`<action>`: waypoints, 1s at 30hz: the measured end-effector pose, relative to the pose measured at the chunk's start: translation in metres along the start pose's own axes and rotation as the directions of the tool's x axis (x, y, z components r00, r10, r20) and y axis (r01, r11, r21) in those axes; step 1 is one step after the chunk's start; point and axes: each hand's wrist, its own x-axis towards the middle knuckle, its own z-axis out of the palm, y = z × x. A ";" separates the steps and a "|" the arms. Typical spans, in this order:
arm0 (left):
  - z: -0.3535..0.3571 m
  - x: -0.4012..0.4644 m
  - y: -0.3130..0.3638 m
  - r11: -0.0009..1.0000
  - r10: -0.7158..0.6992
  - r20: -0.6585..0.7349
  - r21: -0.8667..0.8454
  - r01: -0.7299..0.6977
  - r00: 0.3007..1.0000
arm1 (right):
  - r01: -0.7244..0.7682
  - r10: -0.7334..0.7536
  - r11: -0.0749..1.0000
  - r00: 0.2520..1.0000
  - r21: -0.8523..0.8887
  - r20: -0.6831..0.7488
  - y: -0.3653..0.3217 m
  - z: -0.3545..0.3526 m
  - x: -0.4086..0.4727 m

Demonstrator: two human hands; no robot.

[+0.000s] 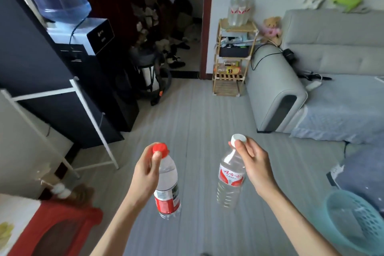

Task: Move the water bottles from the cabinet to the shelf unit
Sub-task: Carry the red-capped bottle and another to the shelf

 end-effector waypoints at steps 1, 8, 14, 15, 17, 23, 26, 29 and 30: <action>0.006 0.021 0.003 1.000 0.004 -0.003 -0.007 -0.004 1.000 | 0.001 -0.001 1.000 1.000 -0.001 0.002 -0.003 -0.001 0.022; 0.050 0.164 -0.001 0.999 0.000 0.001 -0.036 0.000 1.000 | -0.015 0.015 1.000 1.000 -0.015 -0.007 -0.003 -0.002 0.167; 0.084 0.306 -0.022 0.999 -0.014 0.035 -0.034 0.015 0.999 | -0.031 0.031 0.999 0.998 -0.011 -0.050 0.010 0.013 0.303; 0.089 0.334 -0.024 0.999 -0.010 0.054 -0.036 0.012 0.998 | -0.029 0.028 0.999 0.998 -0.020 -0.059 0.010 0.016 0.328; 0.099 0.390 -0.026 0.999 0.005 0.095 -0.042 -0.001 0.995 | -0.015 0.012 0.999 0.998 -0.047 -0.066 0.005 0.021 0.377; 0.136 0.539 -0.014 0.997 0.078 0.208 0.010 -0.082 0.975 | 0.027 -0.036 0.997 0.990 -0.068 -0.134 -0.014 0.020 0.502; 0.161 0.597 -0.016 0.997 0.078 0.215 -0.001 -0.079 0.974 | 0.004 -0.014 0.998 0.984 -0.056 -0.179 -0.008 0.014 0.557; 0.189 0.649 -0.024 0.999 0.031 0.211 -0.019 -0.027 0.977 | -0.016 0.004 0.998 0.978 -0.055 -0.206 0.002 0.005 0.615; 0.199 0.666 -0.026 1.000 0.022 0.210 -0.015 -0.019 0.978 | -0.021 0.009 0.998 0.977 -0.055 -0.211 0.006 0.001 0.636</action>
